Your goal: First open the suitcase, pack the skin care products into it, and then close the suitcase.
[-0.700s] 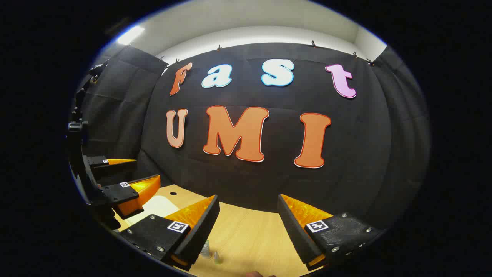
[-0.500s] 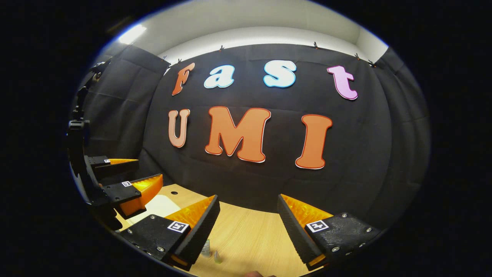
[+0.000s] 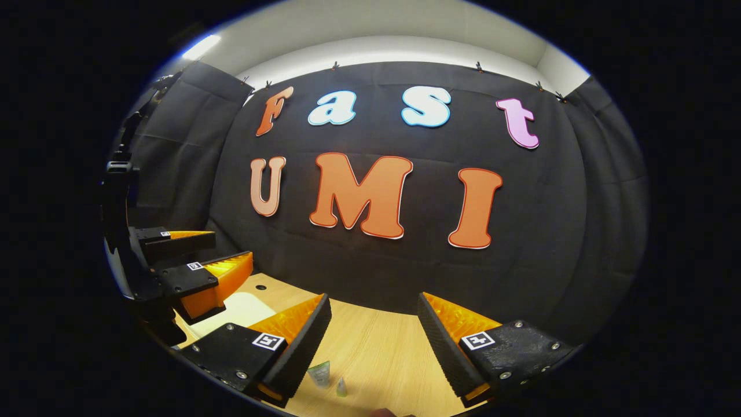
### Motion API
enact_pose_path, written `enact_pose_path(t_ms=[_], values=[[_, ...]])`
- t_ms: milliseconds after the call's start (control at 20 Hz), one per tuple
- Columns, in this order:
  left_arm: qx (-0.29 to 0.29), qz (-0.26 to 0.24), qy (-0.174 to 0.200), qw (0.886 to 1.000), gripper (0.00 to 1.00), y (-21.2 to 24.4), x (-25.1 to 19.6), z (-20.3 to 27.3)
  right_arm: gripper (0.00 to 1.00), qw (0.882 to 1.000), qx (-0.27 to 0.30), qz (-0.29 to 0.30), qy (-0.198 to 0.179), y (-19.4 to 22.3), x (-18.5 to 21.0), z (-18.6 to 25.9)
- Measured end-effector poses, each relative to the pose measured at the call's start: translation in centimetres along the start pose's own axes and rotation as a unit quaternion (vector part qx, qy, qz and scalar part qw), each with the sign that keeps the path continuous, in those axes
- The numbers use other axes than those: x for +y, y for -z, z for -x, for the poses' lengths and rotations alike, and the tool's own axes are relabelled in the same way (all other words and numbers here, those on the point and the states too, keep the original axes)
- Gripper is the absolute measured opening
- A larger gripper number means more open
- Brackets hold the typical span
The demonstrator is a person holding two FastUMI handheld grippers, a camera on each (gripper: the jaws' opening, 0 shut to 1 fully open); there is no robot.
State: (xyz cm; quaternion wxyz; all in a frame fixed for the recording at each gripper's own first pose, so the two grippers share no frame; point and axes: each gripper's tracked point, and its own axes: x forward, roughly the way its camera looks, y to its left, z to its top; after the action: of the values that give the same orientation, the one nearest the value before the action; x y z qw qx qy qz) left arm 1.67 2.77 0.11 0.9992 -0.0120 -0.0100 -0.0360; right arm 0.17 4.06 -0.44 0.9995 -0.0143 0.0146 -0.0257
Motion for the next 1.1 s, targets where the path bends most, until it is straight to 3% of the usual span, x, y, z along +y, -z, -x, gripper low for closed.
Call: enact_pose_path(t_ms=[250, 500, 750, 850, 1000, 1100], values=[[0.019, -0.045, 0.028, 0.998, 0.98, 2.5, 0.6, -0.8, 0.95, 1.0, 0.004, 0.009, 0.027, 0.1, -0.5, -0.9], [0.079, -0.119, 0.066, 0.987, 0.98, 9.3, -0.1, -0.6, 0.95, 0.998, 0.011, 0.013, 0.065, 0.3, -3.0, -1.3], [0.157, -0.205, 0.111, 0.96, 0.96, 17.5, -1.0, -0.5, 0.95, 0.995, 0.021, 0.028, 0.092, 1.1, -5.0, -1.5], [0.188, -0.234, 0.15, 0.942, 0.94, 20.5, -2.4, 0.0, 0.95, 0.994, 0.023, 0.031, 0.099, 1.2, -5.4, -1.6], [0.212, -0.277, 0.169, 0.922, 0.9, 23.7, -2.6, 0.3, 0.95, 0.993, 0.024, 0.037, 0.106, 1.4, -5.9, -1.6], [0.236, -0.307, 0.189, 0.902, 0.87, 25.8, -2.6, 0.8, 0.95, 0.993, 0.028, 0.041, 0.109, 1.7, -6.2, -1.8]])
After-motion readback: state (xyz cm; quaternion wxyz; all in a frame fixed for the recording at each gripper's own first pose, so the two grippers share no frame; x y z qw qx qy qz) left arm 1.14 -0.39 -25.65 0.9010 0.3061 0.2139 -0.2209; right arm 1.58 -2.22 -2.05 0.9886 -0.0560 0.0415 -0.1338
